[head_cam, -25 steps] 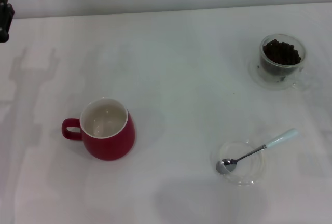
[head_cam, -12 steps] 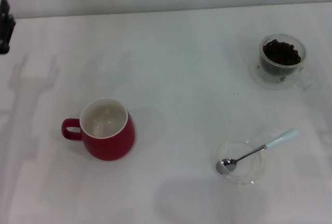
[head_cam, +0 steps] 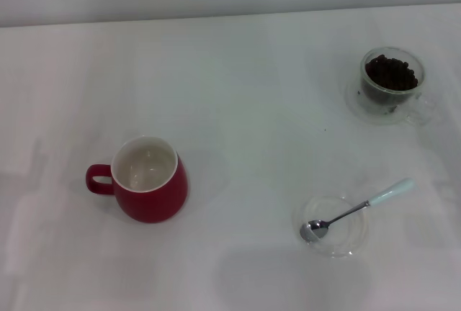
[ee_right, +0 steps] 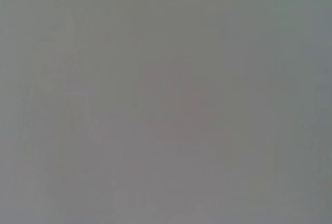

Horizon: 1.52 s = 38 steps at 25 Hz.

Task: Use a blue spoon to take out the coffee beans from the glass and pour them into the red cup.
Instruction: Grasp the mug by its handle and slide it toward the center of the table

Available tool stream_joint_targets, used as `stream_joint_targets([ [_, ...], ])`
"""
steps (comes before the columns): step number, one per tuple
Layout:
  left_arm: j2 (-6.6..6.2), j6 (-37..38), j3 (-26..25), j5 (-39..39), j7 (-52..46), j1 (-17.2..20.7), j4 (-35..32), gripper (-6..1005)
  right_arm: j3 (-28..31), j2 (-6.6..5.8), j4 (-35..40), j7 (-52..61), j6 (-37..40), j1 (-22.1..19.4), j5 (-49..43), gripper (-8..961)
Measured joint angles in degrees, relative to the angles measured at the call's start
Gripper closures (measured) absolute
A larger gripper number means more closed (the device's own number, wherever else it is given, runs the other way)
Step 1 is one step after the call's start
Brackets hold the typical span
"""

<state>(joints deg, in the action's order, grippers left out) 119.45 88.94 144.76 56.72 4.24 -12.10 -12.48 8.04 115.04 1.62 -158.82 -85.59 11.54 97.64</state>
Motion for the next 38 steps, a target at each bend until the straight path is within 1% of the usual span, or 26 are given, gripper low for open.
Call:
stream_joint_targets([
  [2, -0.10, 0.4, 0.0, -2.2, -1.5, 2.0, 0.0, 272, -0.5, 0.00, -0.2, 0.0, -0.1, 0.0, 0.0, 185],
  [4, -0.23, 0.5, 0.0, -5.2, -5.8, 3.5, 0.8, 272, -1.4, 0.01, -0.4, -0.1, -0.1, -0.1, 0.0, 184],
  [7, -0.32, 0.5, 0.1, -8.7, -10.2, 4.7, 2.2, 271, -2.1, -0.08, -0.1, -0.2, 0.4, -0.2, 0.0, 184],
  [12, -0.29, 0.5, 0.1, -15.3, -16.6, 5.5, 5.0, 272, -2.1, -0.23, 0.9, -0.2, 2.6, -0.5, 0.0, 184],
  [14, -0.25, 0.3, 0.1, -16.5, -17.0, 5.8, 5.4, 272, -2.0, -0.24, 1.3, -0.3, 2.9, -0.8, 0.0, 184],
  [23, -0.26, -1.2, 2.2, -19.7, -19.3, 5.2, 9.2, 271, -1.9, -0.25, 0.6, -0.1, 2.7, -2.5, 0.3, 184],
  [27, -0.15, -2.4, 2.8, -20.5, -19.9, 4.7, 9.7, 271, -2.8, -0.14, 0.1, -1.3, 2.2, -2.7, 0.1, 184],
  [32, -0.10, -5.8, 3.1, -21.0, -17.0, 4.5, 9.7, 271, -3.6, -0.03, -1.1, -2.7, 1.7, -2.8, 0.0, 184],
  [38, -0.07, -9.2, 3.0, -20.9, -15.7, 2.8, 9.4, 272, -3.6, 0.00, -1.8, -2.9, 2.0, -2.2, 0.0, 184],
])
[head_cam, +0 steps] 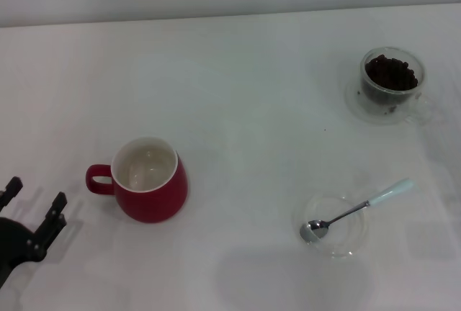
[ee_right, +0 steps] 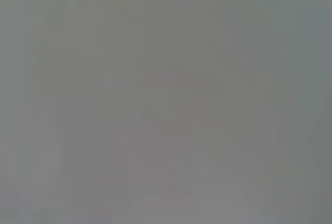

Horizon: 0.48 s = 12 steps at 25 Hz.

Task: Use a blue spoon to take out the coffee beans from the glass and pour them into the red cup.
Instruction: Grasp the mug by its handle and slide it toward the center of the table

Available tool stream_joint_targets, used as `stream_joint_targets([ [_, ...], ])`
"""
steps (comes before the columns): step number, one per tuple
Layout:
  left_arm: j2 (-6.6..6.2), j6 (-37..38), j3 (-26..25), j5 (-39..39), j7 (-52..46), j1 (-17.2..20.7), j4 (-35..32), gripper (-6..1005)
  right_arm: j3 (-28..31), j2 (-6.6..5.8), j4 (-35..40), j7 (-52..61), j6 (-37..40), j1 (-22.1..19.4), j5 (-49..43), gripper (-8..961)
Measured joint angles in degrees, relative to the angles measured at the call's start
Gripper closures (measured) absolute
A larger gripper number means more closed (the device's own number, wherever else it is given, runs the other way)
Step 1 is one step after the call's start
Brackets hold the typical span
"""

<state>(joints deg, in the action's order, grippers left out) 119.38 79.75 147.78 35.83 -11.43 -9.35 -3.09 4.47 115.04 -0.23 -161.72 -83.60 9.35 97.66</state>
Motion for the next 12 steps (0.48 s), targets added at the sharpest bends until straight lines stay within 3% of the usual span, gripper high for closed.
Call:
stream_joint_targets([
  [12, 0.02, -4.5, 0.2, -3.0, -0.5, -4.9, -0.4, 275, 0.3, 0.05, -0.4, 0.0, 2.6, 0.9, 0.0, 184],
])
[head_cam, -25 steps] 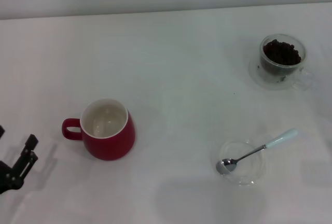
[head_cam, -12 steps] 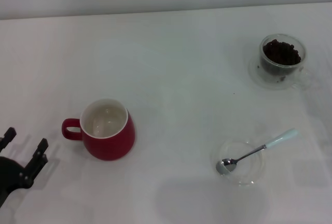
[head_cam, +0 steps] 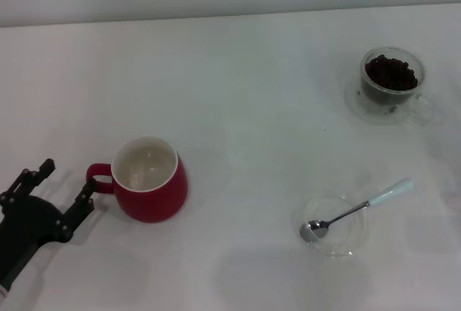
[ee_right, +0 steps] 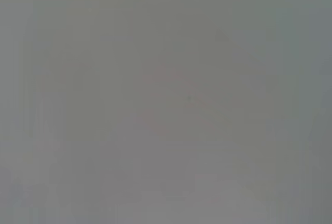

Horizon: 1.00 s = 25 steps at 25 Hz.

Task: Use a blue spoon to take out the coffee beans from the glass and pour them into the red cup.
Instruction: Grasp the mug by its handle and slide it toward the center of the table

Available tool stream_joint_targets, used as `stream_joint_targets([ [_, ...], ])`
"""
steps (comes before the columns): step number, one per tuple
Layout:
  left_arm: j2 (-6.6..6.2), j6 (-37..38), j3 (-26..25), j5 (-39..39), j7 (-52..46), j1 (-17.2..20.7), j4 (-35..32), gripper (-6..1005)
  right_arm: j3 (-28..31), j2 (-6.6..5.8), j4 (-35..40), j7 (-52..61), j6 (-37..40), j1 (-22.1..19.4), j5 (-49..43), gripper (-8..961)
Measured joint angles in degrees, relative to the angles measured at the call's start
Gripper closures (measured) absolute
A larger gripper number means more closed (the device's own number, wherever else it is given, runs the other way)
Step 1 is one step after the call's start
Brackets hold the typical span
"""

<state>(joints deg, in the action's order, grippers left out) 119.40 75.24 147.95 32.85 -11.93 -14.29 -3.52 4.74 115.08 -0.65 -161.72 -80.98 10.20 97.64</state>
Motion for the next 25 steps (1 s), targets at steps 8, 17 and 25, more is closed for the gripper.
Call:
stream_joint_targets([
  [8, 0.01, -2.7, 0.0, -1.0, 0.1, -0.9, -1.5, 285, 0.0, 0.05, -0.1, 0.0, 0.2, 0.4, 0.0, 184],
  [17, -0.05, -3.5, 0.0, -1.6, 0.5, -3.0, -1.6, 296, 0.2, 0.05, -0.1, 0.0, 0.4, 0.5, 0.3, 185],
  [25, 0.12, -3.5, -0.1, -1.6, 3.2, -2.0, -3.2, 429, 0.2, 0.05, -0.5, 0.0, 1.7, 0.9, 0.4, 185],
])
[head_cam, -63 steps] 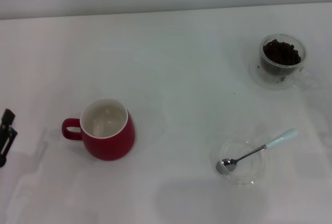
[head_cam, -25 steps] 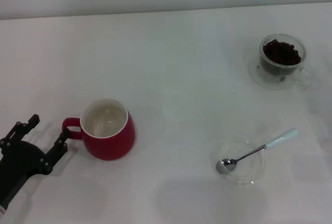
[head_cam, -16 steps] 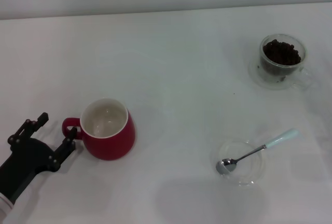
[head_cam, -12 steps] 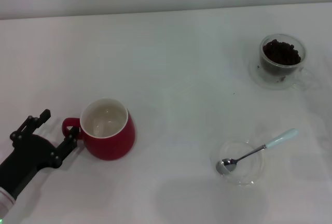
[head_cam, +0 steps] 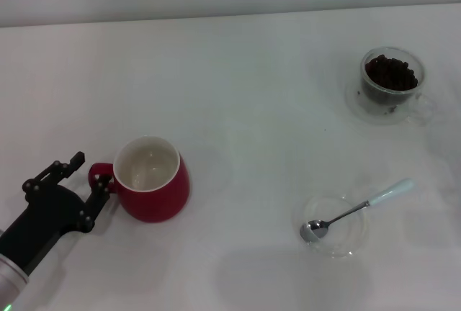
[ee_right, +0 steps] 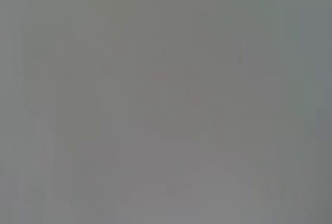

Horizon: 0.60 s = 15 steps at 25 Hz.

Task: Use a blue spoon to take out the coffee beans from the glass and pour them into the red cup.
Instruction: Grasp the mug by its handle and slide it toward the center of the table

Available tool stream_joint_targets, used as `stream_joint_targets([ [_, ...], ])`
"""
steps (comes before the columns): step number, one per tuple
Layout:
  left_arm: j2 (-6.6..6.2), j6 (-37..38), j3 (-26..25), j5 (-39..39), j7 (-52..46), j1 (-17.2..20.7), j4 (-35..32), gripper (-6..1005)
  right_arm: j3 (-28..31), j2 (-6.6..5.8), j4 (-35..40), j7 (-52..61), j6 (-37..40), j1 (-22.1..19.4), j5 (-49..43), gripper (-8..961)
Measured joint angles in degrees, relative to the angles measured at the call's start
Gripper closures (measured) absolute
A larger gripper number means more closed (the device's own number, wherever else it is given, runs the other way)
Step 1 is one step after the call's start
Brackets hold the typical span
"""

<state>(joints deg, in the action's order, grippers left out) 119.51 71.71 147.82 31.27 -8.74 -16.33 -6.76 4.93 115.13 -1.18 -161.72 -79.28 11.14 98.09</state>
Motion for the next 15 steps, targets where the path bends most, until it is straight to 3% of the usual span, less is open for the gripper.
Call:
stream_joint_targets([
  [15, 0.10, -0.1, -0.1, 0.3, 1.1, 1.0, -1.0, 749, -0.3, 0.00, -0.2, 0.0, 0.1, 0.0, -0.4, 186],
])
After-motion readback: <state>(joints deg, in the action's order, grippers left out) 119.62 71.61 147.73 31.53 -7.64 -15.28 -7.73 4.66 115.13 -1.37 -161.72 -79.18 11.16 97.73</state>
